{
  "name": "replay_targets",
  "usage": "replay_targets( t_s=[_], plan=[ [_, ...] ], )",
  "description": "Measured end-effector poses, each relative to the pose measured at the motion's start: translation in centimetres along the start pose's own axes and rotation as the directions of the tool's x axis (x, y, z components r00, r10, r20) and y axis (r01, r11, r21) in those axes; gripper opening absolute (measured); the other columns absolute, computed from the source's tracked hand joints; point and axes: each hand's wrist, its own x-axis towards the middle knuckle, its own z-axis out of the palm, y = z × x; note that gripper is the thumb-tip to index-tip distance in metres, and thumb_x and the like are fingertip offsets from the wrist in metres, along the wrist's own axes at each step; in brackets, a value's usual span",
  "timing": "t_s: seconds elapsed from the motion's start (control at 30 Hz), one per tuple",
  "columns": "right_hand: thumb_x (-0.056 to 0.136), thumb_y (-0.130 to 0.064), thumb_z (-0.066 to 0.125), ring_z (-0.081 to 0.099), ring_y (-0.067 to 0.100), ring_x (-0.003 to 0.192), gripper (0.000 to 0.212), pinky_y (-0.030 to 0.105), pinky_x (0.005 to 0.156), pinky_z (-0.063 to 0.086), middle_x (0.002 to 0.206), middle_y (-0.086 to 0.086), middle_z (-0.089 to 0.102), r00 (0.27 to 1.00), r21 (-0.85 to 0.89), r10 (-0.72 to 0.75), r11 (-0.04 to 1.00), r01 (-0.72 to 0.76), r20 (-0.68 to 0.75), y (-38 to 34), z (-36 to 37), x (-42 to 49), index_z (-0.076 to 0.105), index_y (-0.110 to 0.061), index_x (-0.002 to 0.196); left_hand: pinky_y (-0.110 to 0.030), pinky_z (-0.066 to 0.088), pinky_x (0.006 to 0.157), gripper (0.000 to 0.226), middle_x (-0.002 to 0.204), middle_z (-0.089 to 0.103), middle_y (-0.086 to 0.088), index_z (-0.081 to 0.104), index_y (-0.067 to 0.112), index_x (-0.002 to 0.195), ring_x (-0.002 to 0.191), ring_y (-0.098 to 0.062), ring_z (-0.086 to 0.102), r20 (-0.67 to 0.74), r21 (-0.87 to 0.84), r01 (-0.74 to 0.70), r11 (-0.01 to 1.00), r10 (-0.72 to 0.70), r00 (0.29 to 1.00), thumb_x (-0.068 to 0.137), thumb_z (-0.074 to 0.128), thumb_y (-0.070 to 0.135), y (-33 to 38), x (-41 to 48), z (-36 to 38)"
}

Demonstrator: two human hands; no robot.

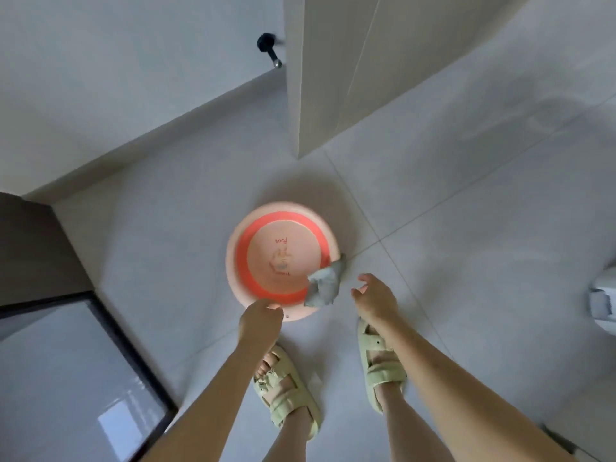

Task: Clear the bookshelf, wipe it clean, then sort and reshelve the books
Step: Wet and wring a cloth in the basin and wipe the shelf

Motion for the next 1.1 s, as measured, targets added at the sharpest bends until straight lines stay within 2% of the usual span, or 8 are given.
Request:
replay_targets(
  t_s=[0.2, 0.33, 0.53, 0.67, 0.8, 0.93, 1.0, 1.1],
  plan=[
    [0.085, -0.060, 0.054, 0.058, 0.033, 0.113, 0.071, 0.037, 0.087, 0.045, 0.124, 0.015, 0.060, 0.997, -0.135, -0.077, 0.988, 0.081, 0.032, 0.6, 7.2, 13.3, 0.048, -0.006, 0.130, -0.044, 0.054, 0.085, 0.017, 0.079, 0.063, 0.001, 0.064, 0.017, 0.100, 0.087, -0.027, 0.062, -0.013, -0.109, 0.088, 0.990, -0.090, 0.996, 0.092, 0.050, 0.013, -4.6, 10.9, 5.3],
    [0.091, -0.024, 0.061, 0.060, 0.034, 0.105, 0.032, 0.034, 0.079, 0.043, 0.112, 0.017, 0.065, 0.986, -0.213, -0.075, 0.976, 0.042, -0.147, 2.1, 9.9, 16.1, 0.060, 0.000, 0.112, -0.039, 0.053, 0.084, 0.014, 0.081, 0.061, 0.006, 0.060, 0.023, 0.095, 0.091, -0.026, 0.062, -0.040, -0.181, 0.108, 0.978, -0.117, 0.992, 0.093, 0.050, 0.014, -6.5, 14.9, 7.1],
    [0.078, -0.001, 0.066, 0.060, 0.031, 0.060, 0.007, 0.026, 0.054, 0.030, 0.065, 0.009, 0.064, 0.762, -0.365, -0.554, 0.822, 0.437, -0.336, -1.3, 9.6, 11.9, 0.064, -0.006, 0.083, -0.037, 0.056, 0.081, 0.024, 0.086, 0.065, 0.001, 0.059, 0.029, 0.081, 0.095, -0.027, 0.063, -0.080, -0.368, 0.168, 0.915, -0.211, 0.974, 0.090, 0.052, 0.008, -6.8, 16.8, 7.3],
    [0.064, 0.003, 0.077, 0.062, 0.030, 0.067, 0.024, 0.030, 0.050, 0.045, 0.079, 0.009, 0.067, 0.547, -0.539, -0.830, 0.512, 0.668, -0.111, -3.6, 11.8, 14.0, 0.068, -0.009, 0.082, -0.043, 0.054, 0.090, 0.024, 0.086, 0.065, 0.002, 0.061, 0.027, 0.089, 0.094, -0.025, 0.063, -0.114, -0.466, 0.190, 0.864, -0.271, 0.956, 0.089, 0.048, 0.007, -5.8, 17.7, 6.2],
    [0.061, -0.015, 0.084, 0.059, 0.044, 0.109, 0.039, 0.059, 0.091, 0.047, 0.120, 0.021, 0.062, 0.605, -0.695, -0.731, 0.257, 0.672, 0.315, -2.7, 15.8, 19.6, 0.073, -0.020, 0.098, -0.042, 0.052, 0.093, 0.030, 0.097, 0.063, 0.000, 0.062, 0.022, 0.110, 0.102, -0.026, 0.061, -0.100, -0.443, 0.196, 0.875, -0.265, 0.959, 0.088, 0.046, 0.009, -5.0, 19.0, 5.5],
    [0.062, -0.025, 0.077, 0.061, 0.049, 0.101, 0.029, 0.060, 0.083, 0.051, 0.116, 0.026, 0.064, 0.547, -0.765, -0.699, -0.002, 0.643, 0.461, -1.8, 18.1, 20.7, 0.078, -0.020, 0.090, -0.043, 0.050, 0.097, 0.043, 0.101, 0.059, 0.006, 0.056, 0.023, 0.128, 0.104, -0.023, 0.056, -0.018, -0.451, 0.239, 0.860, -0.276, 0.961, 0.090, 0.044, 0.007, -5.3, 20.6, 5.6],
    [0.067, -0.023, 0.070, 0.064, 0.044, 0.095, 0.024, 0.053, 0.072, 0.054, 0.113, 0.021, 0.066, 0.506, -0.777, -0.744, -0.028, 0.629, 0.437, -1.7, 17.3, 21.7, 0.077, -0.017, 0.090, -0.046, 0.050, 0.096, 0.045, 0.106, 0.062, 0.000, 0.054, 0.025, 0.129, 0.099, -0.023, 0.058, 0.014, -0.467, 0.261, 0.845, -0.289, 0.957, 0.090, 0.043, 0.005, -5.7, 21.0, 5.8],
    [0.074, -0.015, 0.060, 0.061, 0.033, 0.072, 0.016, 0.036, 0.055, 0.048, 0.092, 0.017, 0.066, 0.569, -0.822, -0.777, 0.124, 0.556, 0.268, -2.2, 17.6, 22.0, 0.074, -0.010, 0.081, -0.041, 0.053, 0.091, 0.045, 0.104, 0.059, -0.001, 0.051, 0.026, 0.132, 0.084, -0.016, 0.056, 0.075, -0.542, 0.312, 0.780, -0.324, 0.943, 0.092, 0.044, 0.006, -5.9, 21.5, 6.1]
  ],
)
